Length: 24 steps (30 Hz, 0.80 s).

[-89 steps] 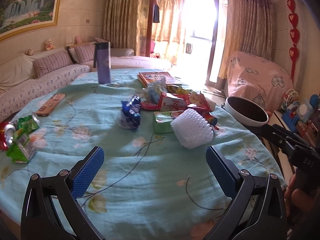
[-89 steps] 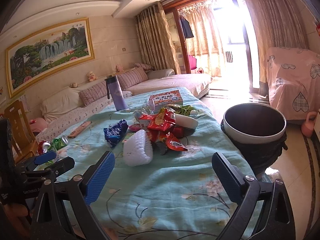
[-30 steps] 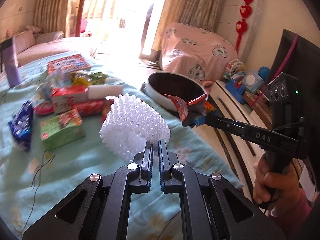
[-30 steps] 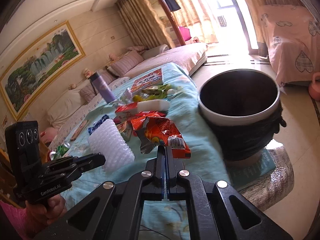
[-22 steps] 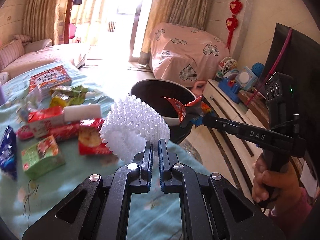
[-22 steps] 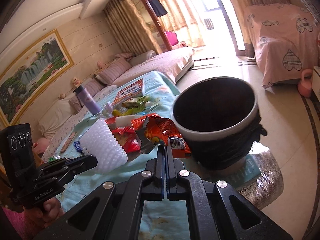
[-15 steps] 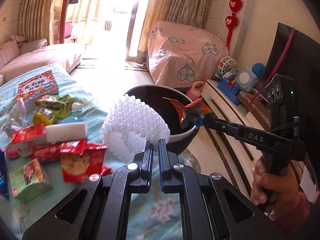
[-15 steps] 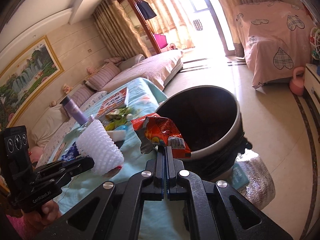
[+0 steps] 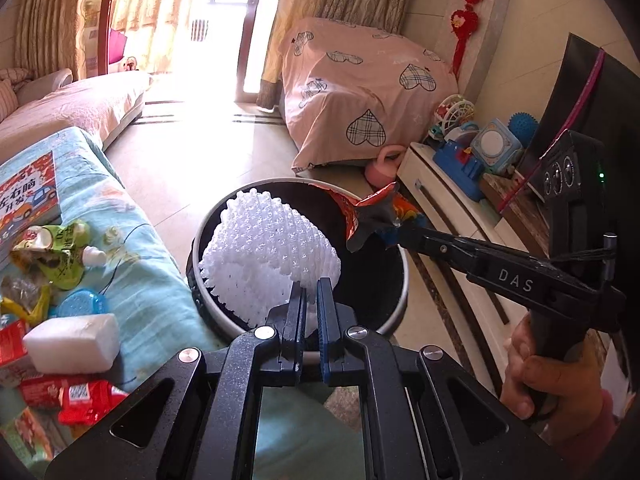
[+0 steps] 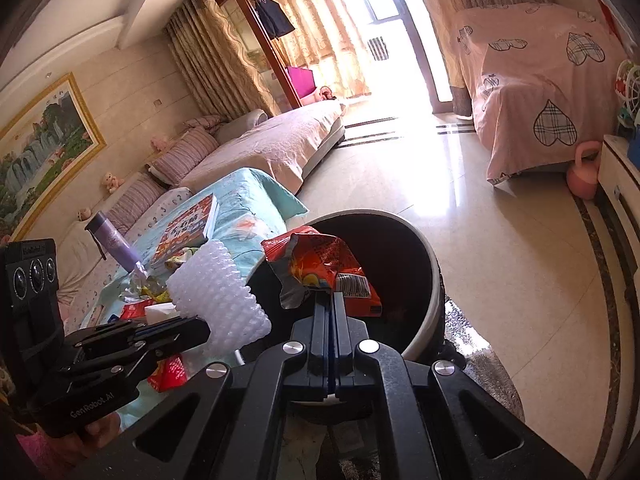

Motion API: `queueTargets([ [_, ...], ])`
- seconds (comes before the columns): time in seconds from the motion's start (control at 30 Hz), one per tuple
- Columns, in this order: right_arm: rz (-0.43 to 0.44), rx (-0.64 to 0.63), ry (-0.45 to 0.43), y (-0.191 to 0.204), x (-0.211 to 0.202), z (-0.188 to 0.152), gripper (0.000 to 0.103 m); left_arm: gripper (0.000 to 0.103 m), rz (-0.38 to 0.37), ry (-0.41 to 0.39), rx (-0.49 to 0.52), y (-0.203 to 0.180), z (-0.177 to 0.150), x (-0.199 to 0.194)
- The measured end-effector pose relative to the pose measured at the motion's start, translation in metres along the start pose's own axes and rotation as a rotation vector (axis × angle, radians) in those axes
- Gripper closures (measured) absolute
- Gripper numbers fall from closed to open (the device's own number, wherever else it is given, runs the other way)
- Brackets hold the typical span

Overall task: Collect trash
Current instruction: 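Open both tools to drop the scrubber and chip bag into the bin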

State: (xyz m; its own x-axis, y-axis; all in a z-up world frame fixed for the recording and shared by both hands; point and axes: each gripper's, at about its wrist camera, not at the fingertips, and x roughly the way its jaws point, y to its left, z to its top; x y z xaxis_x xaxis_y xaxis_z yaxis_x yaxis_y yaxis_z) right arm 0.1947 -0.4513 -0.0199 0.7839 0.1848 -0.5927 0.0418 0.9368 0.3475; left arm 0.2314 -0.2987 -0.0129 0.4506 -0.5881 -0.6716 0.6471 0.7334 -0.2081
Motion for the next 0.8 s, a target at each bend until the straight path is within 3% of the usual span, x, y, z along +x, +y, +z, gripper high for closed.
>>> queueTargets([
  [0.23,-0.019,0.006,0.042,-0.009,0.020,0.006,0.097,0.096,0.014,0.034,-0.036,0.009,0.005,0.022],
  [0.3,-0.025,0.001,0.051,-0.008,0.025,0.006,0.095,0.085,0.018,0.055,-0.036,0.010,0.006,0.027],
  [0.33,-0.034,-0.007,0.054,-0.008,0.026,0.007,0.093,0.072,0.029,0.060,-0.037,0.010,0.005,0.026],
  [0.37,-0.047,-0.013,0.056,-0.006,0.027,0.006,0.086,0.056,0.041,0.059,-0.039,0.010,0.004,0.025],
  [0.4,-0.048,-0.011,0.057,-0.006,0.026,0.005,0.077,0.051,0.052,0.046,-0.043,0.011,0.001,0.021],
  [0.67,-0.032,0.025,0.026,-0.008,0.010,0.000,0.054,0.050,0.039,0.019,-0.087,0.019,-0.017,-0.008],
  [0.8,-0.007,0.049,-0.018,0.003,-0.003,-0.012,0.019,0.046,0.048,-0.026,-0.127,0.025,-0.035,-0.034],
])
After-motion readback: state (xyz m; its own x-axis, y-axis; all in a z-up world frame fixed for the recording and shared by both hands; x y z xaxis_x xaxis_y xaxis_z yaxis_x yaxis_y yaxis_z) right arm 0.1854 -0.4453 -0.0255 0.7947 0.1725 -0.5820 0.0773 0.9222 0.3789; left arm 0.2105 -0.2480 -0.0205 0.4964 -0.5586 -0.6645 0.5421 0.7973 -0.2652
